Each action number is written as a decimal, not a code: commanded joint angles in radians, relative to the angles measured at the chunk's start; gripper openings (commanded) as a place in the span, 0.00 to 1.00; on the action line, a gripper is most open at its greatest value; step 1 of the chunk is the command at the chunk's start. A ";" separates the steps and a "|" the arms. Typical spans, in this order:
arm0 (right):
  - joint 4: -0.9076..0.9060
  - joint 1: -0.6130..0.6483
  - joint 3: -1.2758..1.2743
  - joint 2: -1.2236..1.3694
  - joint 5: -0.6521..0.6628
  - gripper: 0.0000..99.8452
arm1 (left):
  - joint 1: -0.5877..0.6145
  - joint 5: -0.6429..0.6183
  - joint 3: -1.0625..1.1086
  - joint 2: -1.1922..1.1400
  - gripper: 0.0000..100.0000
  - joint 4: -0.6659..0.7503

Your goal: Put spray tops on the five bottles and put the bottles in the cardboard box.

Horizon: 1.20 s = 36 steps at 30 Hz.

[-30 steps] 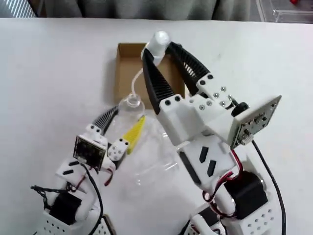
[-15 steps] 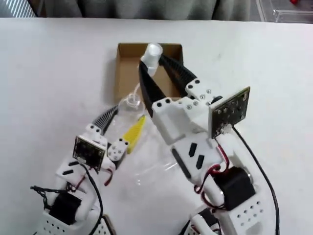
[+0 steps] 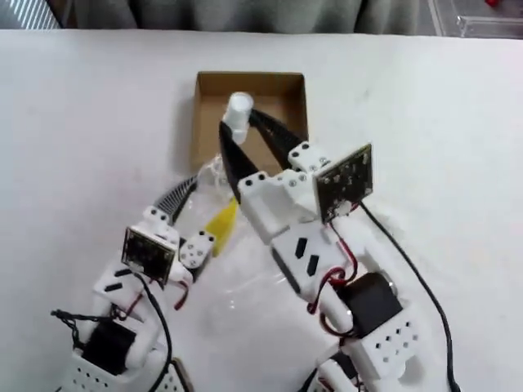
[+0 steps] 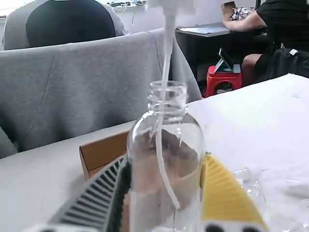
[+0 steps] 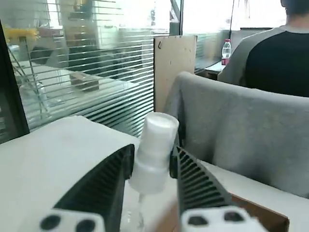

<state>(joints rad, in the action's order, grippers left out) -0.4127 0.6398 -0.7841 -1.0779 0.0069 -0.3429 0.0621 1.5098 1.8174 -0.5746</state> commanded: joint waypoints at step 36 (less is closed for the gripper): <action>-0.229 -0.091 0.374 0.085 -0.037 0.08 | 0.035 0.003 0.003 0.015 0.06 0.057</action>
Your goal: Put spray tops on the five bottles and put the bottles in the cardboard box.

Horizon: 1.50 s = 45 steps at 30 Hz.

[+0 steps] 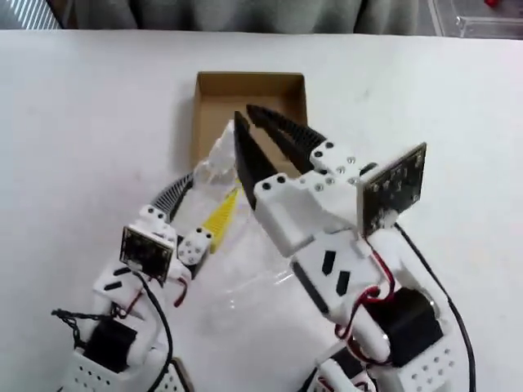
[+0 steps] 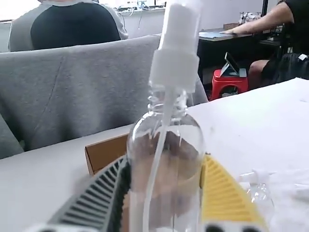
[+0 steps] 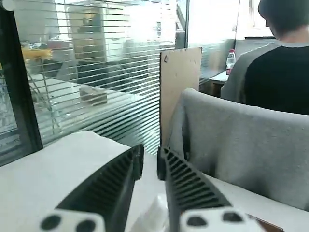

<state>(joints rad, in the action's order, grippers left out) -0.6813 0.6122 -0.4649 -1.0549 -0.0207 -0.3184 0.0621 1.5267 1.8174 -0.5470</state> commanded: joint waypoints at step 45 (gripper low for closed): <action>-0.064 -0.173 -0.117 0.093 -0.017 0.03 | 0.114 -0.161 -0.058 0.008 0.06 0.052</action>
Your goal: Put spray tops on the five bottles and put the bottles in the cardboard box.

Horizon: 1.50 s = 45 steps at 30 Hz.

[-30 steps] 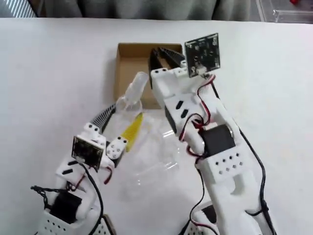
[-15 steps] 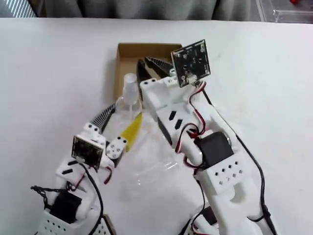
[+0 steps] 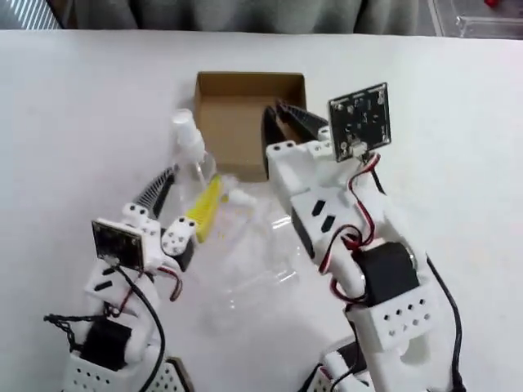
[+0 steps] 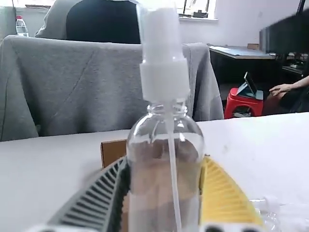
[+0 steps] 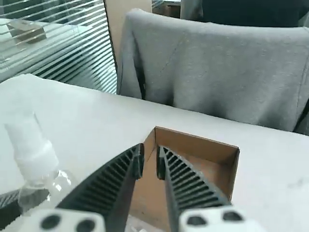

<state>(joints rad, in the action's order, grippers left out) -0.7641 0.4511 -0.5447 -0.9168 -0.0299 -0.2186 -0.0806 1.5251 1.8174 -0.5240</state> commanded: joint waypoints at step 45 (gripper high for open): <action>0.852 0.401 -1.025 -0.383 -0.009 0.03 | 0.108 -0.285 -0.417 -0.696 0.06 0.084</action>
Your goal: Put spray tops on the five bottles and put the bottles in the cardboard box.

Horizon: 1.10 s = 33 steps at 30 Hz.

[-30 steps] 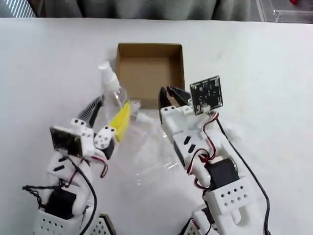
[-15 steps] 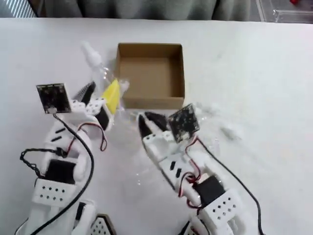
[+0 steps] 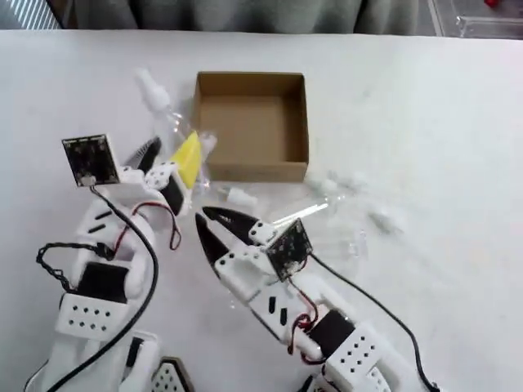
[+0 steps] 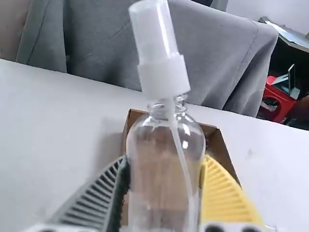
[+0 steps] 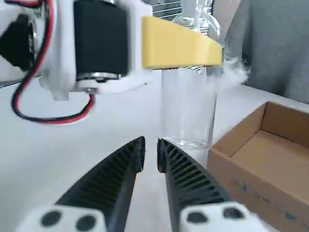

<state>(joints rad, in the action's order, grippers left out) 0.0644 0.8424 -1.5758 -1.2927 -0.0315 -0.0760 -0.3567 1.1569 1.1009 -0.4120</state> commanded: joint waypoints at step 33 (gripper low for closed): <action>0.065 -0.090 -0.044 -0.010 -0.006 0.03 | -0.186 0.103 0.023 0.493 0.06 -0.322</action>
<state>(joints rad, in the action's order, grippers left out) 0.1135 0.7856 -1.6203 -1.2942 -0.0299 -0.2647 -0.2601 1.1861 1.5812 -0.7234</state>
